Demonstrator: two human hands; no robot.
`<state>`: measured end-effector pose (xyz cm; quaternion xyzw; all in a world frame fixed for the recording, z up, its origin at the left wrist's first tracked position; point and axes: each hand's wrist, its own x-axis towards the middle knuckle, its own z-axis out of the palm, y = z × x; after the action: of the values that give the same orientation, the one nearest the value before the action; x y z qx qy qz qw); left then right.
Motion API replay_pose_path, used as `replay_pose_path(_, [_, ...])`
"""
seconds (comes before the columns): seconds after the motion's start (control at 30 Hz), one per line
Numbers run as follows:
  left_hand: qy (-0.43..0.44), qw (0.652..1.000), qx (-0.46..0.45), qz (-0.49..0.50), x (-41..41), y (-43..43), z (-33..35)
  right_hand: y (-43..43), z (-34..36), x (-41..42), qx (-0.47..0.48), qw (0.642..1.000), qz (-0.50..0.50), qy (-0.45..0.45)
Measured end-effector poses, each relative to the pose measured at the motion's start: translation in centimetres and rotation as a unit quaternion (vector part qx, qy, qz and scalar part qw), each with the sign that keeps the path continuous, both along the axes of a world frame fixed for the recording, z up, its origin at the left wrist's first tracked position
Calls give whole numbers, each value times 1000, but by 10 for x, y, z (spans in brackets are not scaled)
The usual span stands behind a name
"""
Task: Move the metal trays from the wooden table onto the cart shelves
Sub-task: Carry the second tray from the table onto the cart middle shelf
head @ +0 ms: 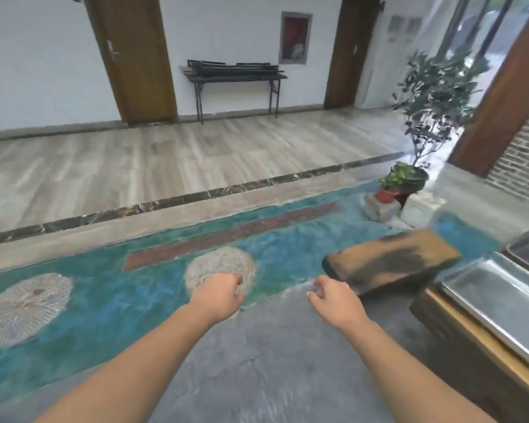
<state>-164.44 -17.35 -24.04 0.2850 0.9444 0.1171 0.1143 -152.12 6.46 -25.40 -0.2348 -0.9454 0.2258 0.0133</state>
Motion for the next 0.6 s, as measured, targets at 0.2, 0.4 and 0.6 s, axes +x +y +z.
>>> replay_pose_path(0.2, [1,994,-12,-108,51,172,-6,136,5,96,-18,994,-103,21])
replay_pose_path(0.4, [-6,976,-18,-215,105,318,-6,237,-7,206,-41,972,-231,11])
replay_pose_path(0.6, [-32,951,-19,-307,151,432,-19,295,-25,281,-52,937,-345,-4])
